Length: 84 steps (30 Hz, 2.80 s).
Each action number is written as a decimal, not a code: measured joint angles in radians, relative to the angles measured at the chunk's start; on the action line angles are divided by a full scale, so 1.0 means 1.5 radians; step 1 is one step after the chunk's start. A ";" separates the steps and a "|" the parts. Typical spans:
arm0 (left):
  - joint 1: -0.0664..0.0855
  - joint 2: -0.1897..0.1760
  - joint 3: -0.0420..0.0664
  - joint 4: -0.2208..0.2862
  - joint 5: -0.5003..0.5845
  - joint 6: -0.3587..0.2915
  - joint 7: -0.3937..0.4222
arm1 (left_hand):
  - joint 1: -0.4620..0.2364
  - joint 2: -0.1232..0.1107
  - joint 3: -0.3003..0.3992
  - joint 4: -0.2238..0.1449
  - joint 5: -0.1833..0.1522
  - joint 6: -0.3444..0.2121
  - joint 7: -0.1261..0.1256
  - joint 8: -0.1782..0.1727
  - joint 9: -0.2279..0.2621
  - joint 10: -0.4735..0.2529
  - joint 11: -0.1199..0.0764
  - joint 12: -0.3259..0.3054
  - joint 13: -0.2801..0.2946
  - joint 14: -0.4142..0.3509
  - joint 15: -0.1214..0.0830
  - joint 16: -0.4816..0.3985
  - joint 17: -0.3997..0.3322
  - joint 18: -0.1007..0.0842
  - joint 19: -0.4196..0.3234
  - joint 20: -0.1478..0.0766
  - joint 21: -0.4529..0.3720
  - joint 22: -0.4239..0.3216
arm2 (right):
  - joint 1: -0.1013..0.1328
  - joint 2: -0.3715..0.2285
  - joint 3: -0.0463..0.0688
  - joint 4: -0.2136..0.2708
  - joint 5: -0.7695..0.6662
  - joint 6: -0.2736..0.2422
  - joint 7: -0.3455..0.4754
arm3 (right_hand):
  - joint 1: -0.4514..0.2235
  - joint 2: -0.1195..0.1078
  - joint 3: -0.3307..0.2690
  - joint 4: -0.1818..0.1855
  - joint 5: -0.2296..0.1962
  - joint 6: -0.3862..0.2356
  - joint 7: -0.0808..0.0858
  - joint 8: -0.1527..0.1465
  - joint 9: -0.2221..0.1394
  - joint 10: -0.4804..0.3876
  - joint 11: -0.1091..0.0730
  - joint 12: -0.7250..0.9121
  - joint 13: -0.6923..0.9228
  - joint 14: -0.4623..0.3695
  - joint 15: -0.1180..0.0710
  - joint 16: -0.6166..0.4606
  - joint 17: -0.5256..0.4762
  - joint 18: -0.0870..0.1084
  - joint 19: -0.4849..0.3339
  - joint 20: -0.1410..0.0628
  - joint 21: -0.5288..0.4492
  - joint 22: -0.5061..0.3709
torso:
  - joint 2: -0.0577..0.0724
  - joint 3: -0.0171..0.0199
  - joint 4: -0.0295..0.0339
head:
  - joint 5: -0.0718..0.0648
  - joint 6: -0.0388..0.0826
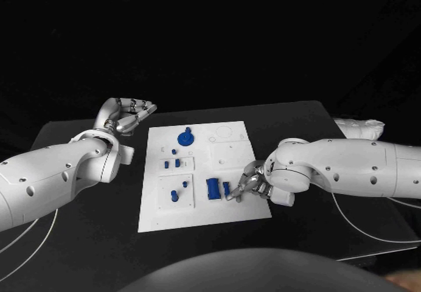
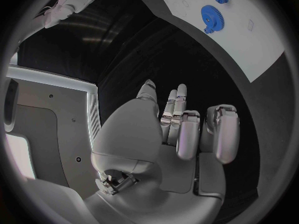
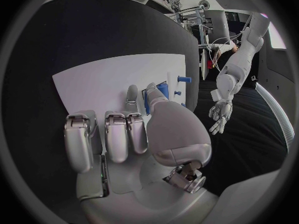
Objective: Assemble the parts on the task board
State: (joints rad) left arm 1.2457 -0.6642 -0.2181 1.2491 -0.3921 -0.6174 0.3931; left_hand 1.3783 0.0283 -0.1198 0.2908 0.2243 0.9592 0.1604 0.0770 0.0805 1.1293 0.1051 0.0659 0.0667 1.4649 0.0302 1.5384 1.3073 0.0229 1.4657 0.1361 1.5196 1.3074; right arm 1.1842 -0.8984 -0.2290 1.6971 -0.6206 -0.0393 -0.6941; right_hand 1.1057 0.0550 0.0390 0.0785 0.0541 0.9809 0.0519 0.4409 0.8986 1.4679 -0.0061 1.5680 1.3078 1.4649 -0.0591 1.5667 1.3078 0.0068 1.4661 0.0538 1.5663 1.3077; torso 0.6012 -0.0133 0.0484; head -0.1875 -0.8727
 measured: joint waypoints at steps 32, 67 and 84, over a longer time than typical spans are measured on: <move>0.000 -0.003 0.000 0.002 0.000 0.000 0.000 | 0.003 0.003 0.000 0.000 0.000 0.000 0.000 0.000 0.000 0.000 0.000 0.000 0.000 0.000 0.000 0.000 0.000 0.000 0.000 0.000 -0.001 0.000 | -0.001 -0.016 0.000 0.020 -0.003 -0.020 0.011 | -0.001 -0.001 -0.004 0.000 0.000 0.000 0.000 0.000 0.007 -0.002 -0.002 0.000 0.000 0.000 0.000 0.000 0.000 0.000 0.000 0.000 0.000 0.000 | 0.000 0.0000 0.0004 | 0.002 0.000; 0.000 -0.001 0.000 0.001 0.000 0.001 0.000 | 0.003 0.003 -0.002 0.002 0.000 0.000 0.000 0.000 0.000 0.000 0.000 0.000 0.000 0.000 0.000 0.000 0.000 0.000 0.000 0.000 -0.001 0.000 | 0.006 -0.041 0.000 0.030 0.009 -0.022 0.042 | 0.001 -0.010 -0.015 -0.002 0.000 0.002 -0.002 0.000 0.017 -0.002 -0.002 0.000 0.000 0.000 0.000 0.000 0.000 0.000 0.000 -0.005 0.000 0.000 | 0.000 -0.0004 0.0001 | 0.000 0.000; 0.000 0.000 0.000 0.001 0.000 0.002 0.000 | 0.003 0.003 -0.004 0.000 0.000 0.000 0.000 0.000 0.000 0.000 0.000 0.000 0.000 0.000 0.000 0.000 0.000 0.000 0.000 0.000 -0.001 0.000 | 0.006 -0.037 0.000 0.028 0.010 -0.007 0.030 | 0.011 -0.018 -0.017 -0.013 0.000 0.002 -0.002 0.000 0.019 -0.002 -0.002 0.000 0.000 0.002 -0.002 0.000 0.000 0.000 0.000 -0.005 0.000 0.000 | 0.000 -0.0001 0.0001 | 0.001 0.000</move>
State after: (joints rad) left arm 1.2457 -0.6641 -0.2181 1.2501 -0.3922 -0.6152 0.3927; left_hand 1.3827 0.0327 -0.1255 0.2908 0.2243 0.9592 0.1604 0.0770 0.0804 1.1293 0.1051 0.0659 0.0667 1.4649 0.0301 1.5384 1.3076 0.0229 1.4657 0.1361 1.5181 1.3074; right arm 1.1928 -0.9538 -0.2287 1.7387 -0.6051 -0.0500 -0.6488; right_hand 1.1217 0.0286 0.0141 0.0592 0.0541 0.9842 0.0486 0.4409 0.9278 1.4644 -0.0095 1.5680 1.3074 1.4686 -0.0628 1.5667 1.3073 0.0066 1.4661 0.0464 1.5663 1.3078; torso 0.6011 -0.0134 0.0485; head -0.1859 -0.8727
